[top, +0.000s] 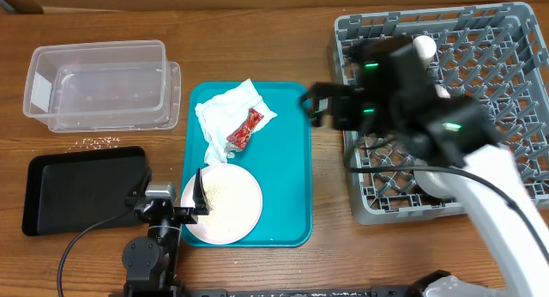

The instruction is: Sort waste into correct bins and load items into the dishwasher

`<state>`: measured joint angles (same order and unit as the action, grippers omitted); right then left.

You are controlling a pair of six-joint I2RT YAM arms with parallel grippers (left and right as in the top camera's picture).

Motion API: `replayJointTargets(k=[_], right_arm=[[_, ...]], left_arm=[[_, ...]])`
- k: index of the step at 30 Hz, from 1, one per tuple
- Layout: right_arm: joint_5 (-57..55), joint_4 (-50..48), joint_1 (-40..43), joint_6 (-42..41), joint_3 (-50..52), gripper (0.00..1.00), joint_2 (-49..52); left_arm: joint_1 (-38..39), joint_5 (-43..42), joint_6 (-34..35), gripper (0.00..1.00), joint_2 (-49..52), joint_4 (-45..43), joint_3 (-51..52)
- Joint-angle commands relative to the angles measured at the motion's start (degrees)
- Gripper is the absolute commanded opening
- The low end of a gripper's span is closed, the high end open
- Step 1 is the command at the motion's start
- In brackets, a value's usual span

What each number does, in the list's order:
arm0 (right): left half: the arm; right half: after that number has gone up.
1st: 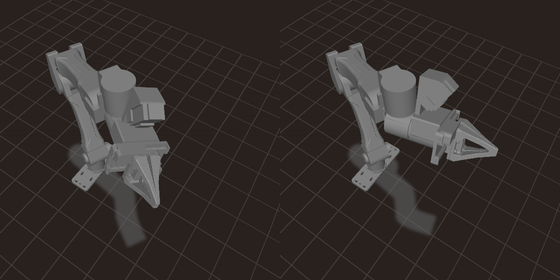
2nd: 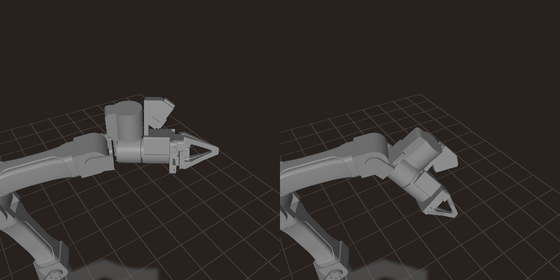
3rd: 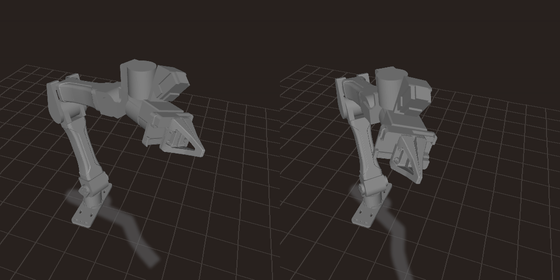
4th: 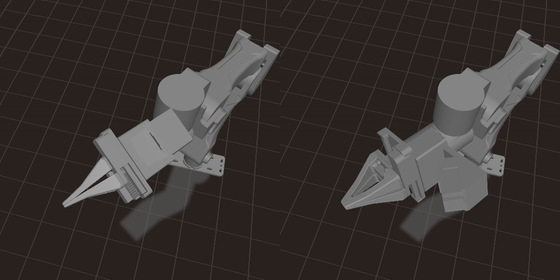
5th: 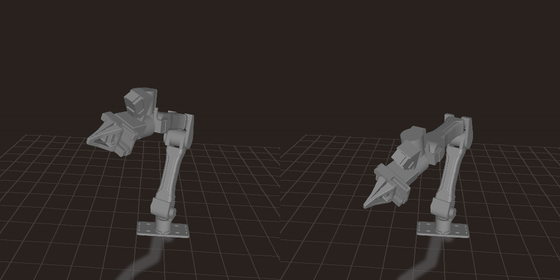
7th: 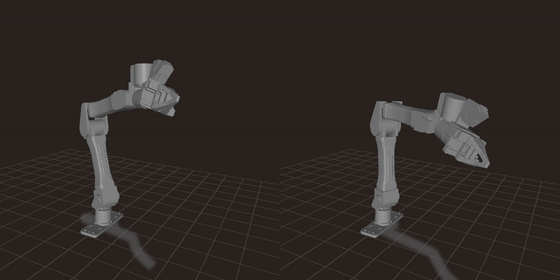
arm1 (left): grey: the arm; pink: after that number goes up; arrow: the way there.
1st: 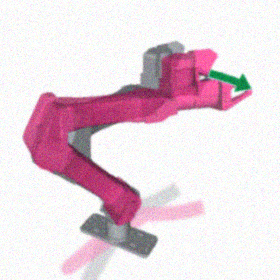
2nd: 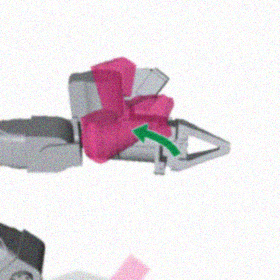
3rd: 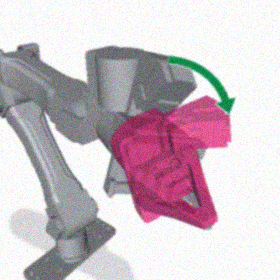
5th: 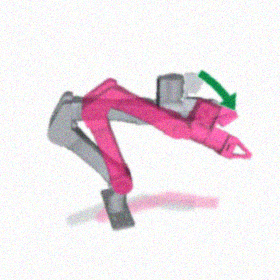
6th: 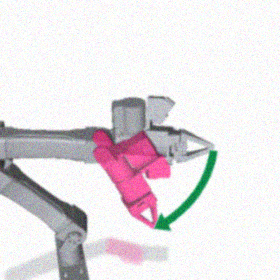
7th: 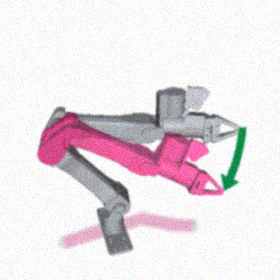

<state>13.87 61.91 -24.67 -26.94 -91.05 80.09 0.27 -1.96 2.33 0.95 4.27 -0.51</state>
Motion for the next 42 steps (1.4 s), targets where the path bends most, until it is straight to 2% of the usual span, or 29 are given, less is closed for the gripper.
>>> replayJointTargets(k=[1, 10, 23, 30, 42], right_arm=[[-3.6, 1.7, 5.5, 0.3, -1.3, 1.0, -5.2], [-7.5, 6.5, 19.0, 0.3, -1.3, 1.0, -9.4], [-30.9, 13.2, 21.5, 0.3, -1.3, 1.0, -9.2], [-31.6, 13.2, 23.6, -1.4, -1.2, 1.0, -8.7], [-30.5, 14.3, 35.3, -1.4, -1.2, 1.0, -4.9]], left_arm=[[-0.2, -0.4, -1.5, 1.0, -0.6, 0.0, 0.2], [-0.2, -0.4, -1.5, 1.0, -0.6, 0.0, 0.2], [-0.2, -0.4, -1.5, 1.0, -0.6, 0.0, 0.2], [-0.2, -0.4, -1.5, 1.0, -0.6, 0.0, 0.2], [-0.2, -0.4, -1.5, 1.0, -0.6, 0.0, 0.2]])
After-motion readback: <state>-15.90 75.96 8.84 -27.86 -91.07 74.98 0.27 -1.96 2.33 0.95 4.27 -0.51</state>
